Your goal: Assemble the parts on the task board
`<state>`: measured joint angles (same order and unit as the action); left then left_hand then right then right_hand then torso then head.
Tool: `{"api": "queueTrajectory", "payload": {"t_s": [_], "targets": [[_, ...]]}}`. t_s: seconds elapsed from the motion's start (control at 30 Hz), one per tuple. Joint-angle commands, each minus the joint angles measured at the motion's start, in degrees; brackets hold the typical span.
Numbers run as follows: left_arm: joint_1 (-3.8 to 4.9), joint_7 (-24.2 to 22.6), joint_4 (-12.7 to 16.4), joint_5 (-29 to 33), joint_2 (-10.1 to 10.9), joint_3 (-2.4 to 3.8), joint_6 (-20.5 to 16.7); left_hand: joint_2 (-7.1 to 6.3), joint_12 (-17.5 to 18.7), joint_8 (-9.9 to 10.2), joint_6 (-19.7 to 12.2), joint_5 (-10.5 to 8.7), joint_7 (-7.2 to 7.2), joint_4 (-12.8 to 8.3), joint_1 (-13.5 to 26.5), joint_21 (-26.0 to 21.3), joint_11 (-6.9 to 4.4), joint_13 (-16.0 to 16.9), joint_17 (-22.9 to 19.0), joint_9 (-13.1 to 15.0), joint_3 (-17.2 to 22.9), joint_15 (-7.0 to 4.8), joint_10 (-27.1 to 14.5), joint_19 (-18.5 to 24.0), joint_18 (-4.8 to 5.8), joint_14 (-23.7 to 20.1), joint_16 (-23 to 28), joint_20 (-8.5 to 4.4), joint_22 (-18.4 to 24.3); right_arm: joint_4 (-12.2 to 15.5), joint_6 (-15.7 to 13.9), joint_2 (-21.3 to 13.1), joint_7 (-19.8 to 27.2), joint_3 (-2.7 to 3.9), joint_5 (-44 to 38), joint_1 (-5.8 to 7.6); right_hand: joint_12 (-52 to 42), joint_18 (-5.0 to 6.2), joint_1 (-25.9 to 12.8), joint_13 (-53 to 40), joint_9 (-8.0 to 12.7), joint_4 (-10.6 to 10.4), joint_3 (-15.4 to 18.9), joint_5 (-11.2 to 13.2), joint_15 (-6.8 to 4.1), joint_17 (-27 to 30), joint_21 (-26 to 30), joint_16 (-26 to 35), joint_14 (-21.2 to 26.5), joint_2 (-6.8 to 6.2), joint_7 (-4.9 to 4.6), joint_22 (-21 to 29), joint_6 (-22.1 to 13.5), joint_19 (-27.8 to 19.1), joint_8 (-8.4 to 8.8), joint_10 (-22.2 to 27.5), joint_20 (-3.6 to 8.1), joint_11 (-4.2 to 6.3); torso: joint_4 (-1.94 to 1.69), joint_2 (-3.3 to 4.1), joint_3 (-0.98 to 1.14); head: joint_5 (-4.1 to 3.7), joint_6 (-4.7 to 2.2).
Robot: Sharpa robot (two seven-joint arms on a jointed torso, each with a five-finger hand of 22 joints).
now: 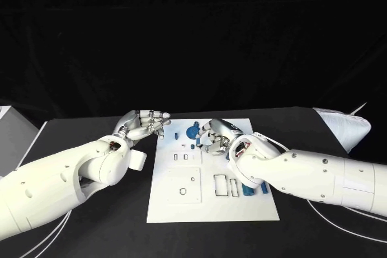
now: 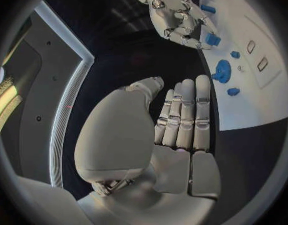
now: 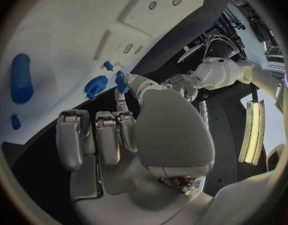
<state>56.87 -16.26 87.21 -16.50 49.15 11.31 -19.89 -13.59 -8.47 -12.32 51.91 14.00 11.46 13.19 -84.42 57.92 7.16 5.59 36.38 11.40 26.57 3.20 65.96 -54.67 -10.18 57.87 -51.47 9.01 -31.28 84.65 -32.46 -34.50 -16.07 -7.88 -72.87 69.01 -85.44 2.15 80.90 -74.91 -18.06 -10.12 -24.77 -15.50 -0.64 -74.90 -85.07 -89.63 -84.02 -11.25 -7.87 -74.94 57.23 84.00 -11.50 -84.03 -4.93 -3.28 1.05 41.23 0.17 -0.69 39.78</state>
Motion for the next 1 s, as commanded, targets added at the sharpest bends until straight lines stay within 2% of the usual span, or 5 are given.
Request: {"api": "queueTrajectory", "payload": {"t_s": [0.03, 0.1, 0.27, 0.6, 1.0], "targets": [[0.04, 0.2, 0.3, -0.2, -0.1, 0.03, 0.5, 0.49, -0.3, -0.4, -0.1, -0.31, -0.25, -0.3, 0.3, 0.1, -0.07, 0.1, 0.0, 0.1, -0.2, -0.10, 0.3, 0.1, -0.46, 0.4, -0.2, -0.38, -0.1, 0.0, 1.9, 0.8, -4.9, -0.10, -5.3, -0.39, -0.1, -0.68, -0.6, -11.4, -0.1, 0.0, -0.3, 0.4, -0.53, -15.1, 0.1, -0.4, -6.0, -0.10, 0.00, -9.8, 0.1, 3.8, -0.33, -2.0, 0.34, 0.19, -0.02, 0.06, -0.02, 0.43, 0.24], [0.04, 0.3, 0.3, -0.2, 0.0, 0.03, 0.4, 0.49, -0.4, -0.4, -0.1, -0.31, -0.27, -0.4, 0.3, 0.2, -0.10, 0.1, 0.0, 0.1, -0.2, -0.13, 0.3, 0.0, -0.46, 0.4, -0.3, -0.40, -0.1, 0.2, 2.3, 1.1, -5.5, -0.13, -6.1, -0.56, -0.1, -0.68, -0.6, -11.4, -0.1, 0.0, -0.3, 0.4, -0.52, -15.1, 0.1, -0.4, -6.0, -0.11, 0.01, -9.8, 0.1, 3.8, -0.35, -2.0, 0.34, 0.19, 0.13, 0.06, 0.00, 0.57, 0.33], [0.05, 0.4, 0.5, -0.3, 0.0, 0.03, 0.4, 0.50, -0.5, -0.4, -0.1, -0.31, -0.30, -0.4, 0.3, 0.2, -0.13, 0.2, 0.0, 0.1, -0.2, -0.15, 0.4, 0.0, -0.46, 0.5, -0.3, -0.42, -0.1, 0.5, 2.9, 1.6, -6.5, -0.22, -7.3, -1.08, -0.2, -0.69, -0.8, -11.5, -0.1, 0.0, -0.3, 0.5, -0.52, -15.1, 0.1, -0.4, -6.0, -0.17, 0.03, -9.9, 0.2, 3.8, -0.42, -2.1, 0.34, 0.20, 0.13, 0.11, 0.02, 0.77, 0.50], [0.05, 0.5, 0.8, -0.3, 0.1, 0.03, 0.5, 0.50, -0.5, -0.4, -0.1, -0.31, -0.31, -0.4, 0.3, 0.2, -0.14, 0.2, 0.0, 0.1, -0.2, -0.16, 0.4, 0.0, -0.46, 0.5, -0.3, -0.43, -0.1, 0.5, 1.2, 3.3, -7.1, -0.28, -9.0, -3.05, -0.4, -0.70, -0.9, -11.6, -0.2, 0.1, -0.3, 0.5, -0.53, -15.1, 0.1, -0.4, -6.0, -0.26, 0.06, -9.9, 0.3, 3.8, -0.50, -2.2, 0.34, 0.21, 0.01, 0.20, 0.09, 1.27, 1.00], [0.07, 0.6, 1.0, -0.3, 0.3, 0.04, 0.5, 0.48, -0.6, -0.4, -0.1, -0.32, -0.33, -0.4, 0.3, 0.3, -0.17, 0.3, 0.1, 0.1, -0.2, -0.19, 0.4, 0.0, -0.46, 0.6, -0.4, -0.46, -0.1, -0.7, 0.5, 4.5, -7.0, -0.29, -9.8, -3.85, -0.5, -0.70, -1.2, -11.7, -0.2, 0.1, -0.3, 0.5, -0.54, -15.1, 0.1, -0.4, -6.0, -0.59, 0.08, -9.9, 0.2, 3.9, -0.59, -2.3, 0.35, 0.23, 0.10, 0.22, 0.11, 1.88, 1.51]]}}
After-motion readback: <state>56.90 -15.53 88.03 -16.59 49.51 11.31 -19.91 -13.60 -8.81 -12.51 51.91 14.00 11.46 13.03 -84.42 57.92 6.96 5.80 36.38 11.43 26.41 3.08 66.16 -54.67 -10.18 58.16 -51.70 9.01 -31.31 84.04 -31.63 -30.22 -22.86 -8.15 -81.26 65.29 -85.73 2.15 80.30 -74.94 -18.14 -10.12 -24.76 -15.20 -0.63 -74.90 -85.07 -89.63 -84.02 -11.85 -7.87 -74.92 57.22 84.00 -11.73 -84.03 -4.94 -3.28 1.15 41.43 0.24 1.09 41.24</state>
